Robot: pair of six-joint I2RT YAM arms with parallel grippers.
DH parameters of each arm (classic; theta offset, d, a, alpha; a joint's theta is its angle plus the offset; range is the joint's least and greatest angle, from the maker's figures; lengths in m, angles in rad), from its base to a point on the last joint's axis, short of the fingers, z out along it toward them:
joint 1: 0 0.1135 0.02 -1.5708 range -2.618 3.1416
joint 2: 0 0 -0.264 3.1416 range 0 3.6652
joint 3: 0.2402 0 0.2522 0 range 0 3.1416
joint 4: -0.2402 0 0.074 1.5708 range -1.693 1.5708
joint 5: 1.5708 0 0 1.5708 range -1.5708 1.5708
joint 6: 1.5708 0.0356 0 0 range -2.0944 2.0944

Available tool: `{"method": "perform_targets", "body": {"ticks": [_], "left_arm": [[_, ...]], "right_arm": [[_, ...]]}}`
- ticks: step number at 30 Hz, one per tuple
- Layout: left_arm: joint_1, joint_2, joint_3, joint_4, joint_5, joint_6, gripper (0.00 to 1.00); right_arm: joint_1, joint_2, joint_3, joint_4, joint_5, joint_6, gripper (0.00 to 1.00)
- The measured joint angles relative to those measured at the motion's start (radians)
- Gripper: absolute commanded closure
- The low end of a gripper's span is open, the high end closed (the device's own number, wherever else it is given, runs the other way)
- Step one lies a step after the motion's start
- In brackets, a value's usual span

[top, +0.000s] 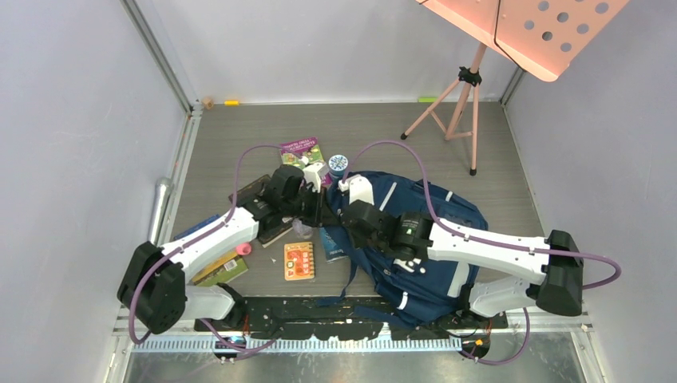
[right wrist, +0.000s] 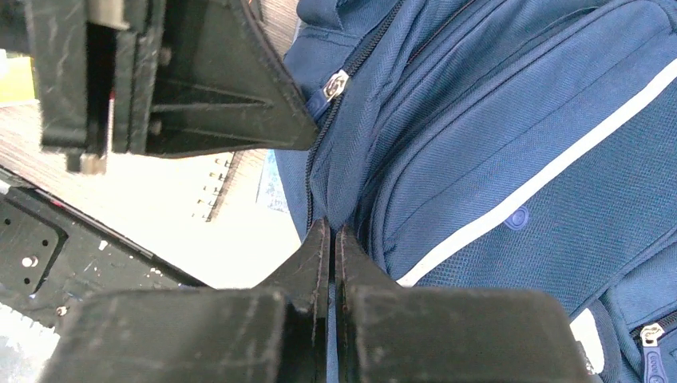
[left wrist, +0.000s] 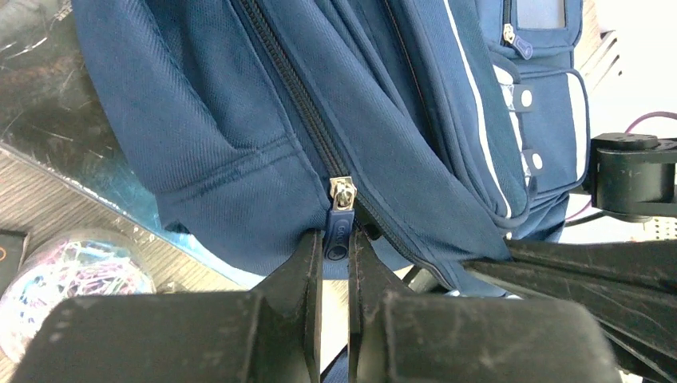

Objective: Pack the student bag
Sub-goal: Unzip the student bag at the center of the board.

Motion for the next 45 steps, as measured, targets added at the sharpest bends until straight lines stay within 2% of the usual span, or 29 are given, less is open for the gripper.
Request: {"method": "perform_targets", "body": {"ticks": [6, 26, 36, 38, 39, 40, 41, 43, 45], "left_arm": [[0.02, 0.075, 0.072, -0.023, 0.049, 0.014, 1.0], [0.146, 0.245, 0.249, -0.092, 0.038, 0.091, 1.0], [0.162, 0.39, 0.364, -0.13, 0.144, 0.11, 1.0], [0.166, 0.397, 0.363, -0.126, 0.162, 0.111, 1.0], [0.168, 0.395, 0.357, -0.116, 0.169, 0.111, 1.0], [0.171, 0.391, 0.346, -0.098, 0.176, 0.108, 1.0], [0.174, 0.386, 0.328, -0.069, 0.169, 0.108, 1.0], [0.195, 0.377, 0.278, -0.008, 0.155, 0.101, 1.0], [0.214, 0.367, 0.218, 0.042, 0.157, 0.089, 1.0]], "right_arm": [[0.0, -0.051, -0.021, 0.001, -0.03, 0.003, 1.0], [0.027, -0.145, -0.023, -0.07, -0.124, 0.007, 1.0], [0.026, -0.153, -0.024, -0.079, -0.083, 0.01, 0.99], [0.027, -0.153, -0.024, -0.087, -0.061, 0.023, 0.88], [0.03, -0.153, -0.023, -0.092, -0.045, 0.034, 0.77], [0.032, -0.153, -0.023, -0.094, -0.032, 0.043, 0.71], [0.037, -0.153, -0.019, -0.106, -0.025, 0.055, 0.58], [0.06, -0.156, -0.012, -0.148, 0.001, 0.077, 0.41], [0.074, -0.155, -0.004, -0.163, 0.032, 0.095, 0.32]]}}
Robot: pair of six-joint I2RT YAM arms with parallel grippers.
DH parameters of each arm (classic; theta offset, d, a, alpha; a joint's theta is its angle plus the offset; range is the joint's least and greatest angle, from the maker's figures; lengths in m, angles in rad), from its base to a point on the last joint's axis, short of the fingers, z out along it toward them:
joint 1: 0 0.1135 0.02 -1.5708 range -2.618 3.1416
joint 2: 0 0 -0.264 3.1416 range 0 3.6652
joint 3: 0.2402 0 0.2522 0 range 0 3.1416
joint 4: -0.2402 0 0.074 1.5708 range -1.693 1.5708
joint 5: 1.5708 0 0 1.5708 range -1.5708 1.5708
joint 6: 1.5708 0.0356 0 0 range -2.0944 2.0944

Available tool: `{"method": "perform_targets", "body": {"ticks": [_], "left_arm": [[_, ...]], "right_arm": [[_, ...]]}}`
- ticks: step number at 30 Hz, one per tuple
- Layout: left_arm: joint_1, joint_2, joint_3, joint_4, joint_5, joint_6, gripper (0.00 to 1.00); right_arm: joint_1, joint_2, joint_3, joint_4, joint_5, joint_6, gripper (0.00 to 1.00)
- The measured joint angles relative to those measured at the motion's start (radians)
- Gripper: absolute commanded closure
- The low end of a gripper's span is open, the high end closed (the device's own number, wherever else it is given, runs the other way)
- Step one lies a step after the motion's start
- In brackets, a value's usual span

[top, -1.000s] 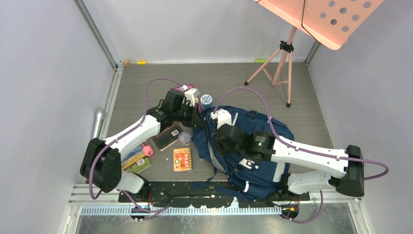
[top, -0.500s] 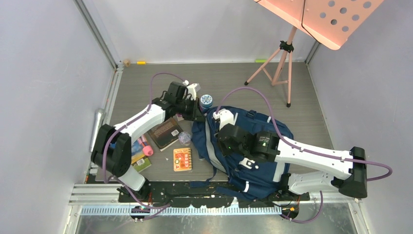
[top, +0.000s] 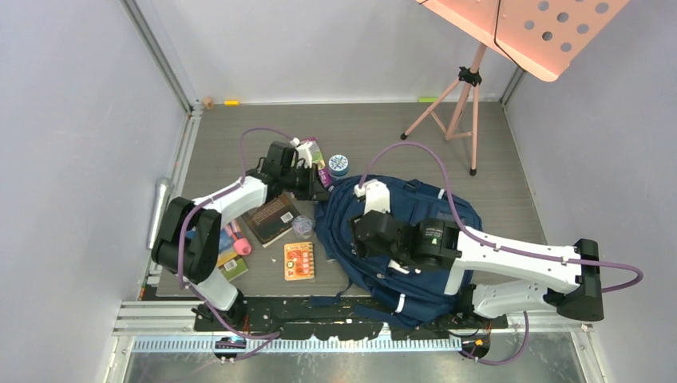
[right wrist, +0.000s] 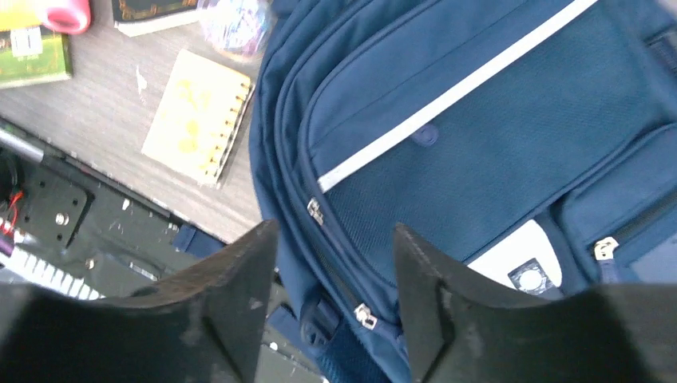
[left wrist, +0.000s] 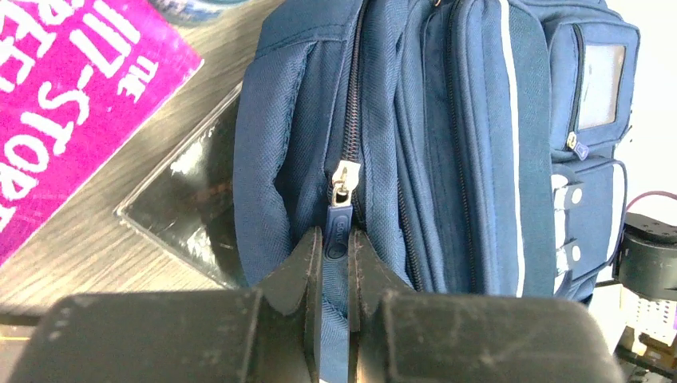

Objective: Pack the student bag
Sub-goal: Unzip the student bag at the center of the board.

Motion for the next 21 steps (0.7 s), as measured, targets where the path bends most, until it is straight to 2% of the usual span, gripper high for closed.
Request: {"method": "perform_targets", "body": {"ticks": [3, 7, 14, 21], "left_arm": [[0.014, -0.021, -0.073, 0.063, 0.013, -0.03, 1.0], [0.014, -0.05, -0.117, 0.115, 0.026, -0.058, 1.0], [0.014, -0.11, -0.145, 0.125, 0.02, -0.069, 1.0], [0.014, -0.149, -0.15, 0.109, -0.02, -0.059, 1.0]], "right_arm": [[-0.003, 0.024, 0.039, -0.002, 0.063, 0.01, 0.26], [-0.048, 0.116, 0.134, 0.039, 0.105, -0.003, 0.24], [-0.168, 0.263, 0.167, 0.142, 0.077, -0.041, 0.24], [-0.189, 0.366, 0.167, 0.239, 0.057, -0.047, 0.24]]}}
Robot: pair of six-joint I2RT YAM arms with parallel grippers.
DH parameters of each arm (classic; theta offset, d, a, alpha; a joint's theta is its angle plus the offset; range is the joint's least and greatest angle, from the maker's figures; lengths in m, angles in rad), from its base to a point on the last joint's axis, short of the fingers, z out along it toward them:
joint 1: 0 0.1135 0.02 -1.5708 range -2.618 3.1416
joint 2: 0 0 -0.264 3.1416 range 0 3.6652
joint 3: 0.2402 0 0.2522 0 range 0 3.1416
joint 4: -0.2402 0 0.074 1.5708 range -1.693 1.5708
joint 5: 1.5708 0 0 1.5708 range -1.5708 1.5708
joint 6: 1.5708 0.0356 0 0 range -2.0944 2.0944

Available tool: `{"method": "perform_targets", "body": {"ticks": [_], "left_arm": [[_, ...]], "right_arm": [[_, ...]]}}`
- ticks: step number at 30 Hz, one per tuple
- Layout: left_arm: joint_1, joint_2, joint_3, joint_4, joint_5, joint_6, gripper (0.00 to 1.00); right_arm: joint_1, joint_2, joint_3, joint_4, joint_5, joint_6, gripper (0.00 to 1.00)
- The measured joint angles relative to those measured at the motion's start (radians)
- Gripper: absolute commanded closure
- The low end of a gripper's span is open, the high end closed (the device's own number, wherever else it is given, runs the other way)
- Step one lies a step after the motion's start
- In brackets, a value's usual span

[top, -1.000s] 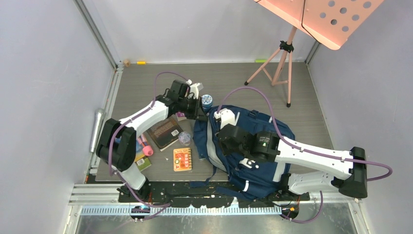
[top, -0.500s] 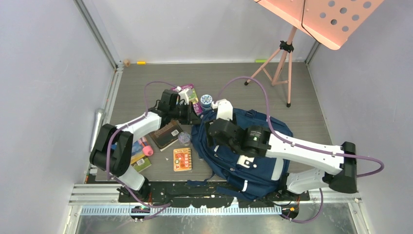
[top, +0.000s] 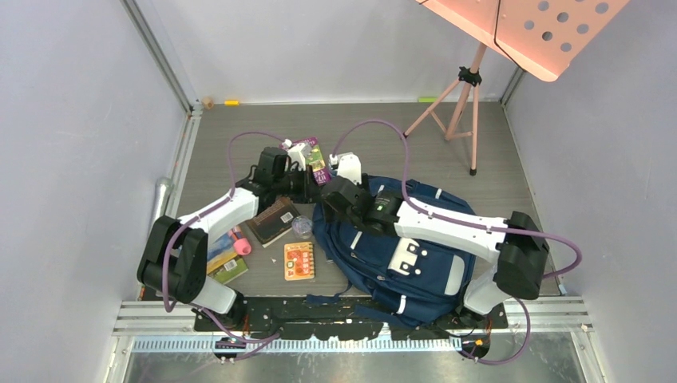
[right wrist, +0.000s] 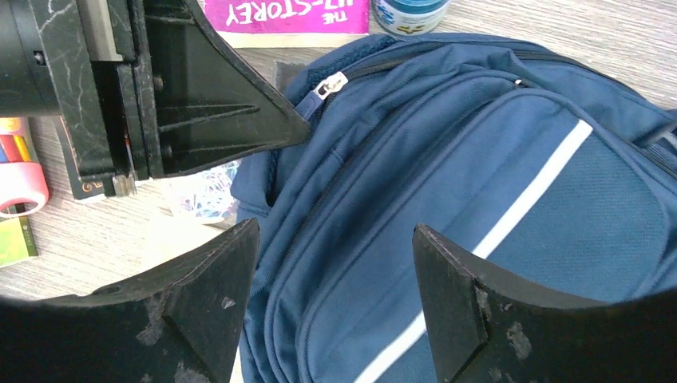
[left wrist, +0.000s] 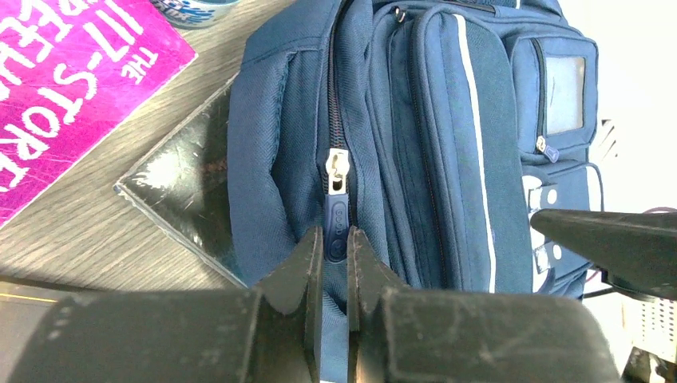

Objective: Pack the student bag
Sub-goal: Unzip the student bag at the center of the board.

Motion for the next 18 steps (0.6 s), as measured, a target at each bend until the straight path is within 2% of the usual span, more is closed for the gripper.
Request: {"method": "perform_targets", "body": {"ticks": [5, 14, 17, 18], "left_arm": [[0.0, -0.008, 0.0, -0.014, -0.019, 0.023, 1.0], [0.0, -0.008, 0.0, -0.015, -0.027, 0.029, 1.0], [0.0, -0.007, 0.0, -0.017, -0.042, 0.037, 1.0], [0.0, -0.007, 0.0, -0.017, -0.042, 0.037, 1.0]], "right_arm": [[0.018, 0.073, 0.004, 0.041, 0.012, 0.003, 0.24], [0.055, 0.235, 0.057, 0.032, 0.145, 0.028, 0.26], [0.059, 0.266, 0.076, 0.019, 0.194, 0.043, 0.41], [0.06, 0.274, 0.084, 0.006, 0.215, 0.052, 0.5]]}}
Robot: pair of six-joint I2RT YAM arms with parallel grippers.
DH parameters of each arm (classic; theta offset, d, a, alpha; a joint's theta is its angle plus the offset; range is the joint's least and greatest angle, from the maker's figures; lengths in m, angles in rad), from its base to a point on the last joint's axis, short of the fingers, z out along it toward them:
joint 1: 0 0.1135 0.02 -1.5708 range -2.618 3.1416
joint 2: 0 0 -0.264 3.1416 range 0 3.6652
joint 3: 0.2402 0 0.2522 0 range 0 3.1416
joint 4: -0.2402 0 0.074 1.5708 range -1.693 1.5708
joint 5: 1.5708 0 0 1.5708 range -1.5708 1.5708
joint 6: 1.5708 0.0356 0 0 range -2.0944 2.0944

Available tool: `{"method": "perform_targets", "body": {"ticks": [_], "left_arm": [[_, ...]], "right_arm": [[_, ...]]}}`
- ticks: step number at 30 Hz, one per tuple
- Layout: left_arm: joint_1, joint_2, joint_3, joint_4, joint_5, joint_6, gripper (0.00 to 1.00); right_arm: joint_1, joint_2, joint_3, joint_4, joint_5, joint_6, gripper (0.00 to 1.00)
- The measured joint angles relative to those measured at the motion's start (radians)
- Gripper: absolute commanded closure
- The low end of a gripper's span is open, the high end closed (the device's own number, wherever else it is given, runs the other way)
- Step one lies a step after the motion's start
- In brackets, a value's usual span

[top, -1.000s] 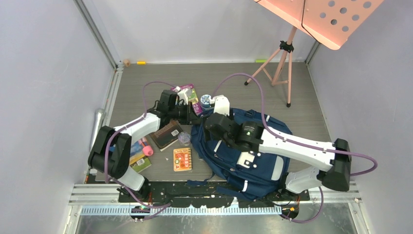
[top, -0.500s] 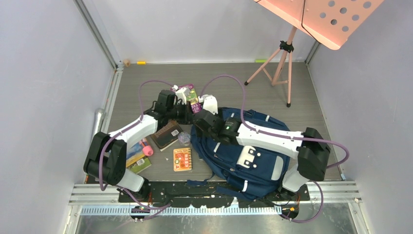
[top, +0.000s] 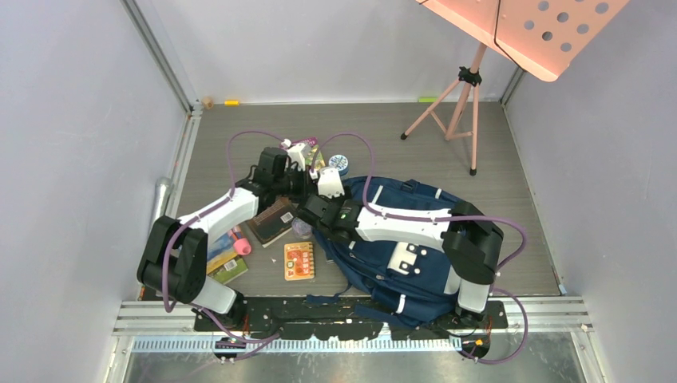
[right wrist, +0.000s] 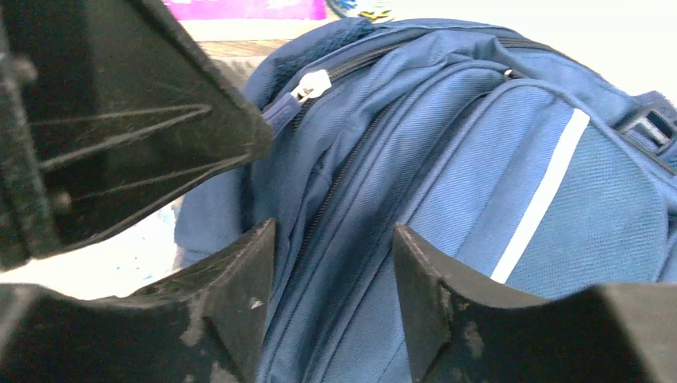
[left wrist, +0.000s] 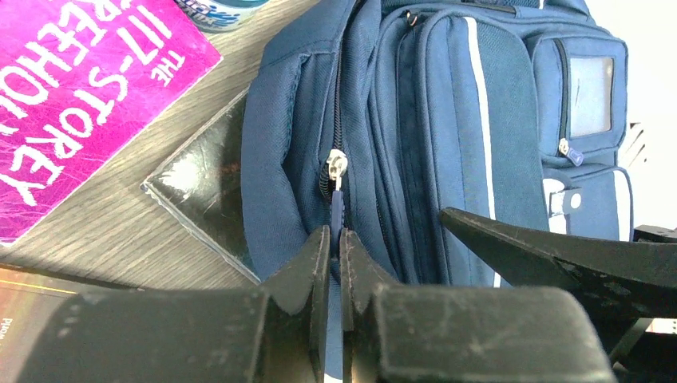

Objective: Pack the student bag
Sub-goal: Unzip the student bag at the center of the board.

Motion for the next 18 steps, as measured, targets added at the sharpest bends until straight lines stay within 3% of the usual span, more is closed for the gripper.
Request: {"method": "perform_targets", "body": {"ticks": [5, 8, 13, 18], "left_arm": [[-0.005, 0.0, 0.0, 0.003, -0.019, 0.002, 1.0], [-0.005, 0.0, 0.0, 0.008, -0.022, 0.002, 1.0], [-0.006, -0.006, -0.003, 0.015, -0.025, 0.002, 1.0], [-0.011, -0.018, -0.005, 0.006, -0.025, 0.0, 1.0]], "right_arm": [[0.002, 0.013, 0.006, -0.043, 0.068, 0.04, 0.72], [0.004, 0.013, 0.005, -0.044, 0.085, 0.058, 0.95], [-0.001, -0.016, -0.033, -0.011, 0.073, 0.058, 1.0], [-0.024, -0.166, -0.161, 0.098, -0.027, 0.014, 1.0]]}}
